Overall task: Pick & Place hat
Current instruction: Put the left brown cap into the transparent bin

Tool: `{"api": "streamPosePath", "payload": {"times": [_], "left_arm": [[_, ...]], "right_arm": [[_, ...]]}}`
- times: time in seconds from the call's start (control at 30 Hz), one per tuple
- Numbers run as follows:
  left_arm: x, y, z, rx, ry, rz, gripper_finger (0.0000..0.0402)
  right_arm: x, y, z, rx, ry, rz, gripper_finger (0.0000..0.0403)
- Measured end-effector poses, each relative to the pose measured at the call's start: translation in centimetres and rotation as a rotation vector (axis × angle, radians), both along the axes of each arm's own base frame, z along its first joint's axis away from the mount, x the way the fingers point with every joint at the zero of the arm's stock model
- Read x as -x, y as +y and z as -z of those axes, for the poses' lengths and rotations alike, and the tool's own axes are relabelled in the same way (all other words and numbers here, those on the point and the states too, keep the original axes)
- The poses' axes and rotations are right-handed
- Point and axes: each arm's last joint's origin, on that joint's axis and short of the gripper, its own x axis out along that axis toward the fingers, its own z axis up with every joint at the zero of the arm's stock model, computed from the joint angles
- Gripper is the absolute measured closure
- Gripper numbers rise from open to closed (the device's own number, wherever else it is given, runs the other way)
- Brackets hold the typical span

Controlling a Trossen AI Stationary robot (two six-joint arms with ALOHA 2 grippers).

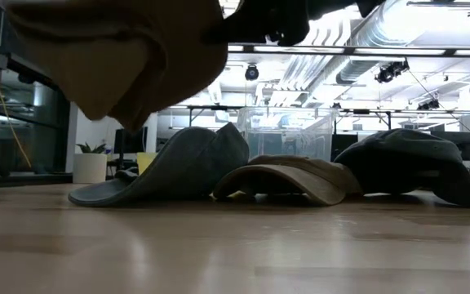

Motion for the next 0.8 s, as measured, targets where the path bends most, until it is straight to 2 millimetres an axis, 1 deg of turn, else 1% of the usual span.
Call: {"api": "streamPosePath", "payload": {"times": [0.07,0.2,0.33,0.47,0.63,0.8], "left_arm": [[0.5,0.3,-1.6,-0.065,-0.010,-0.039,0.0095],[1.4,0.9,-4.4,-0.174,-0.064,-0.122,0.0093],[2.2,1.3,-6.1,-0.273,-0.088,-0.189,0.0093],[2.8,1.7,-6.8,-0.366,-0.089,-0.239,0.0093],[2.9,1.9,-6.9,-0.445,-0.099,-0.288,0.0092],[2.9,2.1,-6.9,-0.491,-0.110,-0.320,0.0092]], "right_arm": [[0.0,-0.1,0.1,-0.001,0.009,0.015,0.0397],[0.2,-0.2,-0.1,-0.037,0.006,0.056,0.0397],[0.5,-0.9,-1.1,-0.126,-0.035,0.106,0.0397],[0.9,-2.3,-2.1,-0.278,-0.073,0.193,0.0397],[1.7,-4.3,-3.5,-0.487,-0.137,0.295,0.0397],[2.5,-6.0,-4.9,-0.614,-0.205,0.347,0.0397]]}}
